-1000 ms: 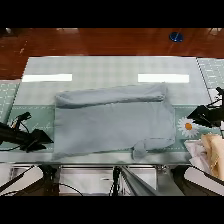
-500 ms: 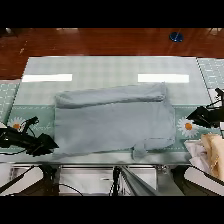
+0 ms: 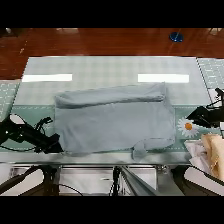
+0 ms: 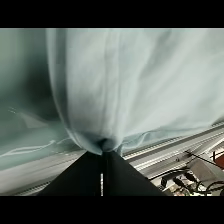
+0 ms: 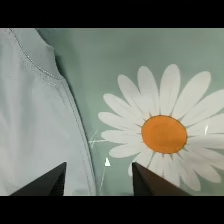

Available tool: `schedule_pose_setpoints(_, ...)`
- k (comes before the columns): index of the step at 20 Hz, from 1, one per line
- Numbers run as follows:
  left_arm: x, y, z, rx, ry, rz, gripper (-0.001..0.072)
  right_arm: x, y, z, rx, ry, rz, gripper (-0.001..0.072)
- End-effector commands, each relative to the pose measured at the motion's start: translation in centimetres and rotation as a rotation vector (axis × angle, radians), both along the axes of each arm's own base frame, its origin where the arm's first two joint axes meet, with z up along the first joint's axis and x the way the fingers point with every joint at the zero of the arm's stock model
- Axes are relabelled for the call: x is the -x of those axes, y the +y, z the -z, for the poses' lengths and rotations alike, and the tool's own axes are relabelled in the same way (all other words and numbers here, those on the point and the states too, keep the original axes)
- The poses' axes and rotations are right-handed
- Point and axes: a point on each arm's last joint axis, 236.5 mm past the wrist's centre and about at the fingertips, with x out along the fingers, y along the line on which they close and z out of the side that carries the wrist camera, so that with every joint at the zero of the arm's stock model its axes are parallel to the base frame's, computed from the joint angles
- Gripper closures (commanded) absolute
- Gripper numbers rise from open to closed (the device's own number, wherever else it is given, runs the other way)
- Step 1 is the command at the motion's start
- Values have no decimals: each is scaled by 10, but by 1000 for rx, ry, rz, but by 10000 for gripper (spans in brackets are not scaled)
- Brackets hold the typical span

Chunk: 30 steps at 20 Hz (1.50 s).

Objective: Fold the shirts.

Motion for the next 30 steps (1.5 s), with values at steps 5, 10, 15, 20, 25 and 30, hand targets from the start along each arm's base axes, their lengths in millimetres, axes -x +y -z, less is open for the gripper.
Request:
schedule_pose_setpoints(5,-19,1,17,-67,-67,-15,688,11,1,-9,16,15,-12,213)
schedule_pose_setpoints(10,-19,1,17,-55,-84,13,688,46,43,9,-156,109,-19,163)
schedule_pose_setpoints(15,-18,0,16,-48,-88,26,688,76,59,27,-194,199,-34,178)
schedule_pose_setpoints(20,-18,0,16,-46,-85,26,688,93,75,35,-240,238,-40,179)
schedule_pose_setpoints(25,-16,-1,14,-40,-76,30,688,85,86,54,-202,215,-22,234)
schedule_pose_setpoints(30,-15,-1,14,-38,-73,31,688,89,110,67,-199,222,-54,546)
